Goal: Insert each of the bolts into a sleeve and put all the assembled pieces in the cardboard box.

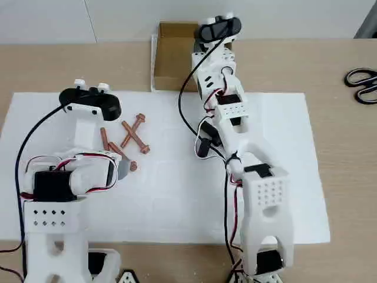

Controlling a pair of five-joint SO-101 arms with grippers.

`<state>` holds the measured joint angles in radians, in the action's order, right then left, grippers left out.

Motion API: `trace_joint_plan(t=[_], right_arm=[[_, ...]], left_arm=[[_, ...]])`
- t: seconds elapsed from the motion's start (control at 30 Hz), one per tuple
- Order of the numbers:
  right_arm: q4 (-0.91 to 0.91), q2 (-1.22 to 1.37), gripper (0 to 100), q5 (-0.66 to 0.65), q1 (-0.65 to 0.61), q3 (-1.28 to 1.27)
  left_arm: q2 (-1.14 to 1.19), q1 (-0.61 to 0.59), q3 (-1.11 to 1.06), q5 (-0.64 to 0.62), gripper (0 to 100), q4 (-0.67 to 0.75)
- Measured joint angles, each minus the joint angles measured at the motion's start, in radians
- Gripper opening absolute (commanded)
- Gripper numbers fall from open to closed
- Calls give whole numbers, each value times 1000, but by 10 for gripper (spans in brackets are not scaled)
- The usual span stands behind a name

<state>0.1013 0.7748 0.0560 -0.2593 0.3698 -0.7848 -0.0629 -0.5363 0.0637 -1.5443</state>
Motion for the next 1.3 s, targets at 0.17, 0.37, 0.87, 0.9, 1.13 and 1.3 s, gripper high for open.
trace_joint_plan(t=[0.17,0.37,0.87,0.9,1.13,1.3], right_arm=[[0,101,9,0,0,51],[0,127,86,0,0,51],[-150,124,209,0,0,110],[-186,118,209,0,0,123],[-471,-123,209,0,26,147],[-698,-315,209,0,34,147]], left_arm=[[0,0,-5,0,230,-12],[0,0,-20,0,230,-12],[0,0,-20,0,230,-12],[0,0,-20,0,230,-12],[0,0,-20,0,230,-12],[0,0,9,0,230,-12]])
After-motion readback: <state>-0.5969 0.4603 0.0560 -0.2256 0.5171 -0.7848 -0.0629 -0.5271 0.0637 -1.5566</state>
